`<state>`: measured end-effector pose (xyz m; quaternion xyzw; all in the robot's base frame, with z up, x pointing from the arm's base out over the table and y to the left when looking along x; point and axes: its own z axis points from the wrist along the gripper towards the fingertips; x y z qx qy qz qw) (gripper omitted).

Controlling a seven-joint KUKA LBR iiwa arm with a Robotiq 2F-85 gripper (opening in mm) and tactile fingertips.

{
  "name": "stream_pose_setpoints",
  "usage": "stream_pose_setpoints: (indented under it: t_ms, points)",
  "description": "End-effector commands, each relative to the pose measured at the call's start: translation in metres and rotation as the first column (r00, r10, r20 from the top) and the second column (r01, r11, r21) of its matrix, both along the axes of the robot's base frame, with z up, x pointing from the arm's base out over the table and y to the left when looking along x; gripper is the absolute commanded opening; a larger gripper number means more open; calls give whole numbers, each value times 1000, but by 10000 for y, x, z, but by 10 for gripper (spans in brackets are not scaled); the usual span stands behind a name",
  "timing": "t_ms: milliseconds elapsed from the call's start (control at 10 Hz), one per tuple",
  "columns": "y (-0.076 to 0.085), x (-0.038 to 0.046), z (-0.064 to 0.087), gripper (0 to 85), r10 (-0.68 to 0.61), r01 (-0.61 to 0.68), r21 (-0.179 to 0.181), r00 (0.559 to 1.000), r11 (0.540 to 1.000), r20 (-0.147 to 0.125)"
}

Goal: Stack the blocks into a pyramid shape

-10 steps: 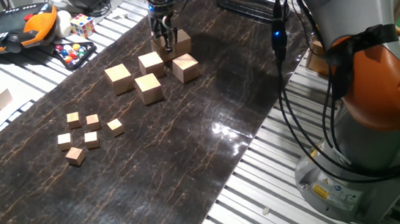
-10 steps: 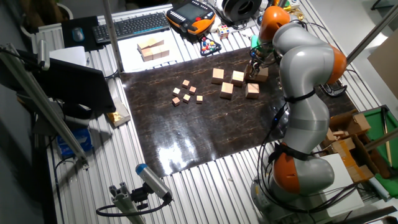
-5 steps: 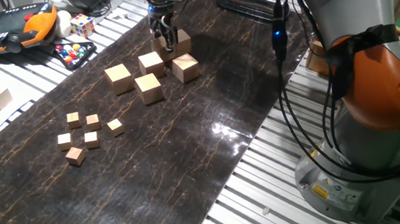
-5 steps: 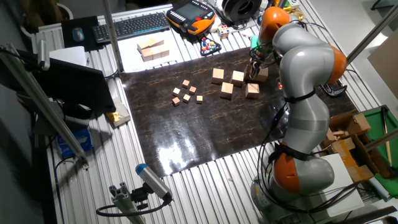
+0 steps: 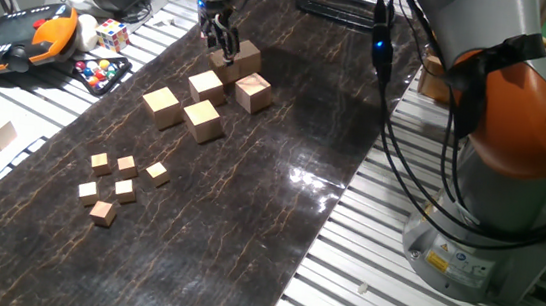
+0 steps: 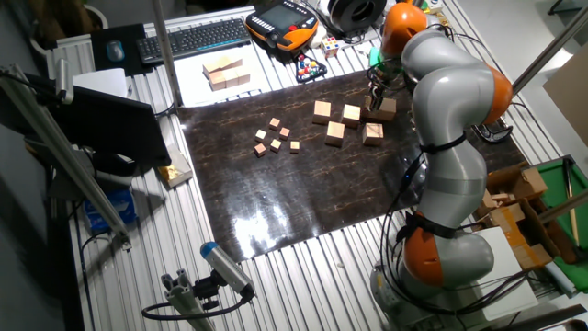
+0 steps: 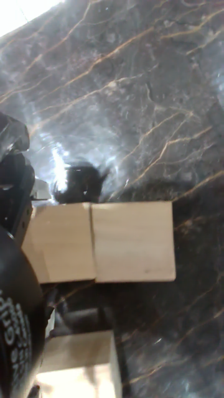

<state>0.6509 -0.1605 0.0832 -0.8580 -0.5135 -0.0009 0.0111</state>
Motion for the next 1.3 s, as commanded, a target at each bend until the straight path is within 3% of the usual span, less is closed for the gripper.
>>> stream_pose_setpoints:
  t_ms: [0, 300, 700, 1200]
  points:
    - [47, 2, 39, 850, -12, 12, 6, 1000, 1000, -4]
    - [335, 7, 113, 850, -65, 65, -11, 998, 998, -14]
    - [638, -93, -13, 850, -110, 110, -1, 994, 994, 3]
    - [768, -159, -106, 850, -140, 140, 14, 990, 990, 5]
